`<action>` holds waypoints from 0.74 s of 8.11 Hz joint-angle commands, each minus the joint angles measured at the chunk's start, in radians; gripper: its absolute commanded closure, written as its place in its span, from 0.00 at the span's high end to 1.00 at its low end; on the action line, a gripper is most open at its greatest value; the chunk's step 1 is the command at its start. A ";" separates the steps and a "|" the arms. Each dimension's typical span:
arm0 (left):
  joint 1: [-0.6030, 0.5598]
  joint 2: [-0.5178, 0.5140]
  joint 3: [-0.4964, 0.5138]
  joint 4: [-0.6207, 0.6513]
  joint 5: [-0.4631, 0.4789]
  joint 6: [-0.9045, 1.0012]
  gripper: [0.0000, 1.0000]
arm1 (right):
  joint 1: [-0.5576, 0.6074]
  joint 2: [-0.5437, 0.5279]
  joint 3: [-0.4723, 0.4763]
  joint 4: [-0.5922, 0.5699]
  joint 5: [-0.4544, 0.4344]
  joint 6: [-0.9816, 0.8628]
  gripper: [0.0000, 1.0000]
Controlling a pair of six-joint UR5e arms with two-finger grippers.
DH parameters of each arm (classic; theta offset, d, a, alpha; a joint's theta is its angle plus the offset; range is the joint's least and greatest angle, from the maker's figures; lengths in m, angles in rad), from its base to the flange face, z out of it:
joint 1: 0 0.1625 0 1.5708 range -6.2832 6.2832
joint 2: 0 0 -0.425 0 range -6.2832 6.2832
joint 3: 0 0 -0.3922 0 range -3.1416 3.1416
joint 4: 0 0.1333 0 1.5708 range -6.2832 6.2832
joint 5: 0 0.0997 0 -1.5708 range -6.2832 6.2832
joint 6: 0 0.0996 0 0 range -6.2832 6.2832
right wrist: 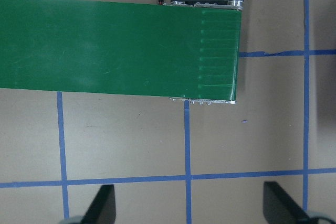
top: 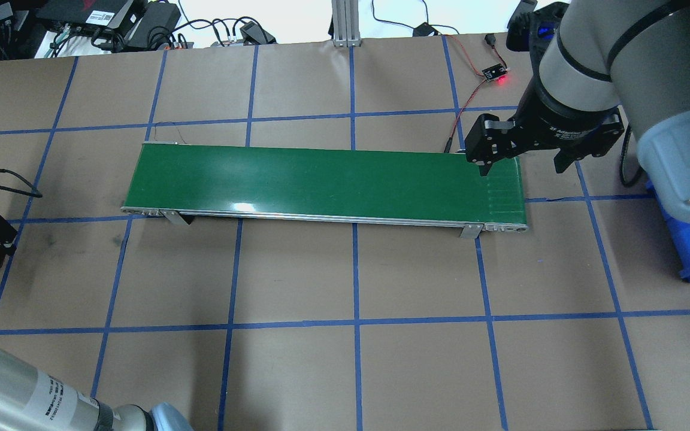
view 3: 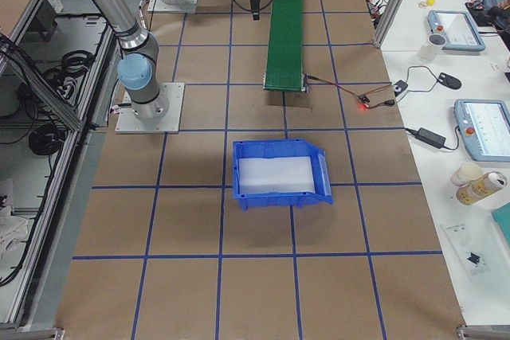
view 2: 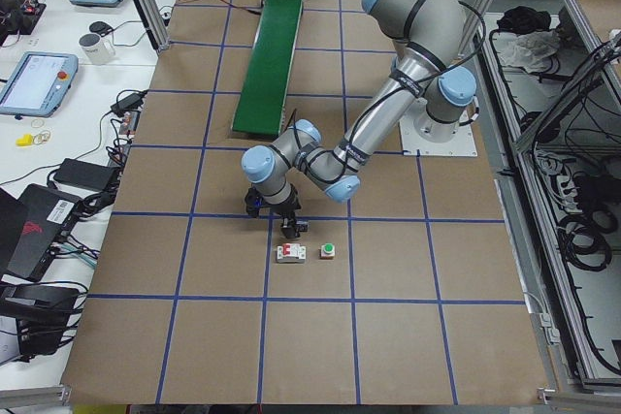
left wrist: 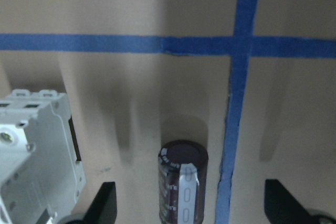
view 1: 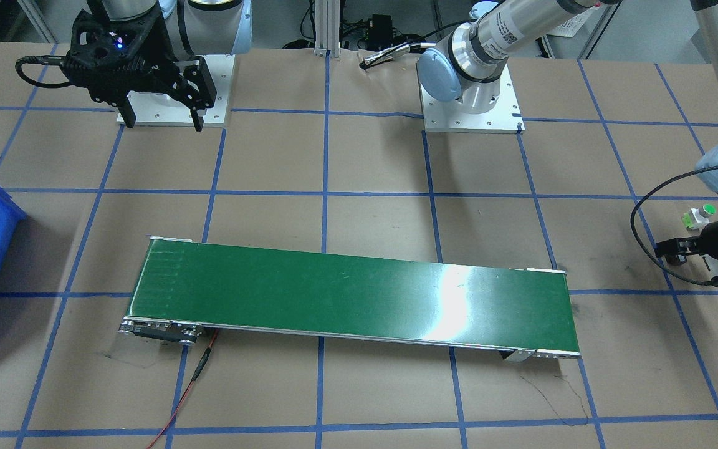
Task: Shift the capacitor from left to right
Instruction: 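Lower the left gripper around the brown capacitor and close on it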
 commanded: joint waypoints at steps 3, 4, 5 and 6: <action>0.000 -0.003 0.000 0.004 -0.002 0.000 0.93 | 0.000 0.000 0.000 0.002 0.000 0.001 1.00; 0.000 -0.012 0.000 0.004 -0.002 0.000 0.94 | 0.000 0.000 0.000 0.000 0.000 0.001 1.00; 0.000 -0.020 0.000 0.005 0.000 0.002 0.96 | 0.000 0.000 0.000 0.000 0.000 0.001 1.00; 0.000 -0.020 0.000 0.045 -0.002 0.006 1.00 | 0.000 0.000 0.000 0.000 0.000 0.001 1.00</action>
